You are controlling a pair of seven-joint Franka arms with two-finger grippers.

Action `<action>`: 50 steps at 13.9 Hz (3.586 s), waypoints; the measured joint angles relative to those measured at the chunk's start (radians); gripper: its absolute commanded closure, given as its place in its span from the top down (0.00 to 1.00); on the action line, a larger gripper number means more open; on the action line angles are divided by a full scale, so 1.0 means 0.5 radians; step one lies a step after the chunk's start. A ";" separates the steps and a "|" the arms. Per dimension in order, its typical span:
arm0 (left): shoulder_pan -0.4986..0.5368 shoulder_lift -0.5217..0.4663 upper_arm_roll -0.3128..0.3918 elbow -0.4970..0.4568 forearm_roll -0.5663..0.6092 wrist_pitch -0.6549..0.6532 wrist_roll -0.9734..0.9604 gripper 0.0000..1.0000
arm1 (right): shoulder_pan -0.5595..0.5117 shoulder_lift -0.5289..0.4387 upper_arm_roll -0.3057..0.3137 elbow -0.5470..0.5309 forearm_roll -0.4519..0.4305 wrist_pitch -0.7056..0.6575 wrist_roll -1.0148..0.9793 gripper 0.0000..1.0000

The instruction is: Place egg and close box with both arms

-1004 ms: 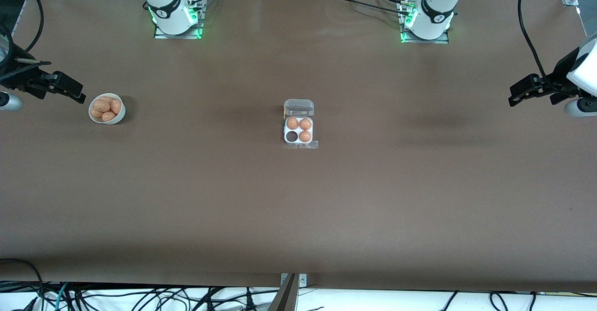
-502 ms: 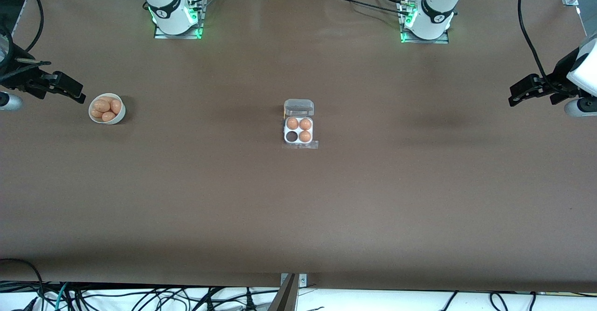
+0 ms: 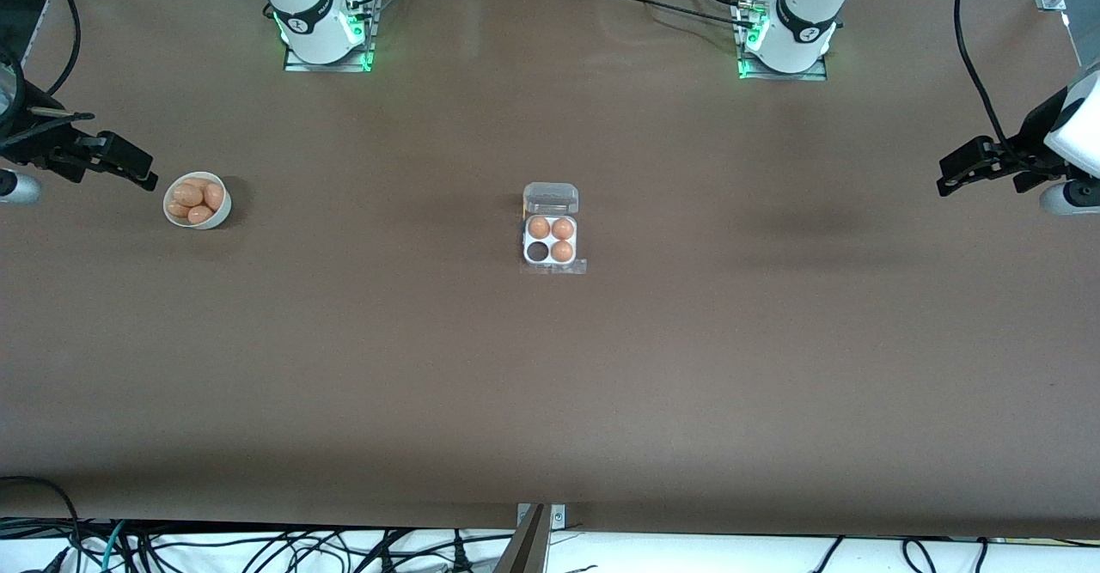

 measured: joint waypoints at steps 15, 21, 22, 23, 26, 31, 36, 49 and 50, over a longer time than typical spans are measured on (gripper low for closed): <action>0.000 0.000 0.000 0.000 0.000 0.000 0.000 1.00 | 0.000 0.000 0.000 0.000 0.000 0.000 0.000 1.00; 0.000 0.000 0.000 0.000 0.000 0.000 0.000 1.00 | -0.002 0.090 -0.004 -0.017 -0.003 -0.060 -0.028 1.00; 0.000 0.000 0.000 0.000 0.000 0.000 0.000 1.00 | -0.010 0.141 -0.017 -0.021 -0.008 -0.093 -0.031 1.00; 0.001 0.000 0.000 0.000 0.000 0.000 0.000 1.00 | -0.032 0.195 -0.039 -0.026 -0.021 -0.112 -0.033 1.00; 0.001 0.001 0.001 0.000 0.000 0.000 0.000 1.00 | -0.107 0.357 -0.158 -0.090 -0.096 -0.113 -0.101 1.00; 0.001 0.002 0.001 0.000 0.000 -0.001 0.000 1.00 | -0.128 0.400 -0.325 -0.652 -0.103 0.609 -0.324 1.00; 0.001 0.004 0.001 0.000 0.000 -0.004 0.000 1.00 | -0.128 0.367 -0.442 -1.202 -0.106 1.227 -0.657 1.00; 0.001 0.010 0.001 0.000 0.000 -0.022 0.000 1.00 | -0.128 0.479 -0.549 -1.250 -0.106 1.254 -0.937 0.71; 0.001 0.011 0.001 0.000 0.000 -0.023 0.000 1.00 | -0.128 0.479 -0.548 -1.255 -0.106 1.243 -0.937 0.66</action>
